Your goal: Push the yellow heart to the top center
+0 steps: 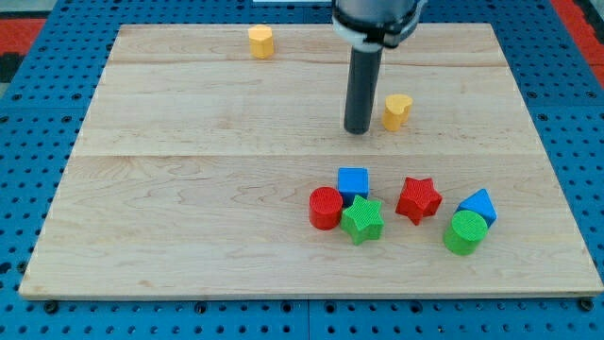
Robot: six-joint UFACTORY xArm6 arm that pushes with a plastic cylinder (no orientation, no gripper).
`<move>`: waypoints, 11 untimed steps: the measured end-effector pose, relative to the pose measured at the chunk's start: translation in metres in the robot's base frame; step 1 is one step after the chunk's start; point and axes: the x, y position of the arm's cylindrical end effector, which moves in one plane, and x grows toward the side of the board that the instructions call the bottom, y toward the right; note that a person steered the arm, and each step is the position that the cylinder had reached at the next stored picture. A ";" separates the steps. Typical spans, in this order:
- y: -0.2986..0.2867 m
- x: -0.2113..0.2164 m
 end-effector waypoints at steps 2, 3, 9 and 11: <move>0.073 -0.066; 0.046 -0.089; 0.065 -0.092; 0.068 -0.095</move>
